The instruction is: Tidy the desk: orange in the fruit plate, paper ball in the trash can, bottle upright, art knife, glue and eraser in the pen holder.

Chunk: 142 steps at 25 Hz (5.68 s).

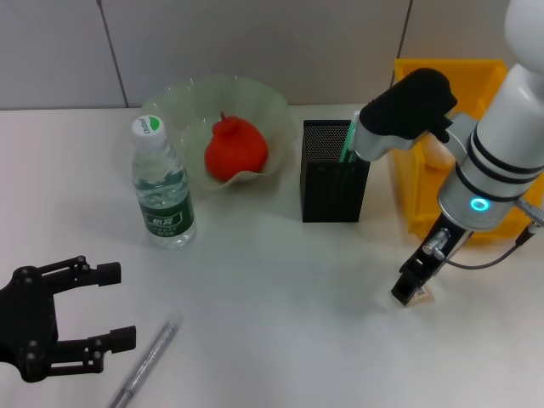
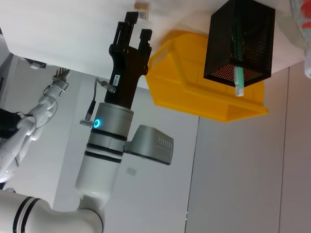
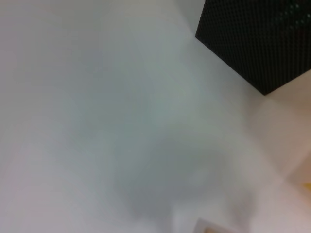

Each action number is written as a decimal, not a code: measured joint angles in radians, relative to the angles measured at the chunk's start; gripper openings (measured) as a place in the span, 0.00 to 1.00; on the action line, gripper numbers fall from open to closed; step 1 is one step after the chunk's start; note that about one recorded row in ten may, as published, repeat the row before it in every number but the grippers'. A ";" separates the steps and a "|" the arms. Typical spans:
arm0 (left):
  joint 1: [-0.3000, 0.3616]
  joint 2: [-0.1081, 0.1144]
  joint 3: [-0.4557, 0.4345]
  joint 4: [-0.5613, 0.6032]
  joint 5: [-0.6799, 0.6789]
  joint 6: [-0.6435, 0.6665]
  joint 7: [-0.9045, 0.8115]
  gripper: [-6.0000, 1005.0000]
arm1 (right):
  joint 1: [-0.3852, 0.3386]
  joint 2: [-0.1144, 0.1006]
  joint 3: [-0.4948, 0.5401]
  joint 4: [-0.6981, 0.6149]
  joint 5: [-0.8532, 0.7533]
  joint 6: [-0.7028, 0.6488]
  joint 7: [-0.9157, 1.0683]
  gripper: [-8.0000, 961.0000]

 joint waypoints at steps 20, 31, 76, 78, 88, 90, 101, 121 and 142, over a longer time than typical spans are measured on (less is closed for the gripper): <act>0.005 -0.011 0.000 0.000 0.005 -0.002 0.000 0.78 | 0.020 0.005 -0.029 0.104 0.016 0.067 0.000 0.68; 0.007 -0.008 0.000 0.000 0.000 -0.002 0.000 0.78 | 0.022 0.004 -0.029 0.116 0.015 0.066 -0.004 0.60; 0.036 -0.013 -0.064 0.002 0.002 -0.005 -0.012 0.76 | -0.044 -0.003 0.058 -0.228 0.030 0.338 -0.035 0.48; 0.037 -0.012 -0.064 0.007 0.004 -0.005 -0.016 0.76 | -0.045 -0.002 0.058 -0.227 0.042 0.347 -0.041 0.48; 0.039 -0.008 -0.071 0.022 -0.001 0.003 -0.026 0.76 | -0.052 -0.003 0.059 -0.222 0.077 0.357 -0.065 0.51; 0.039 -0.009 -0.076 0.024 -0.001 0.003 -0.026 0.76 | -0.053 -0.003 0.059 -0.223 0.077 0.355 -0.066 0.52; 0.008 -0.018 -0.062 0.168 0.032 -0.032 -0.139 0.76 | -0.098 -0.006 0.075 -0.427 0.074 0.193 -0.066 0.70; -0.205 -0.038 0.452 0.587 0.577 -0.187 -0.977 0.75 | -0.259 -0.009 0.072 -0.679 0.090 -0.367 -0.103 0.70; -0.238 -0.040 0.710 0.511 0.737 -0.227 -1.232 0.74 | -0.163 -0.007 0.063 -0.543 0.000 -0.427 -0.101 0.69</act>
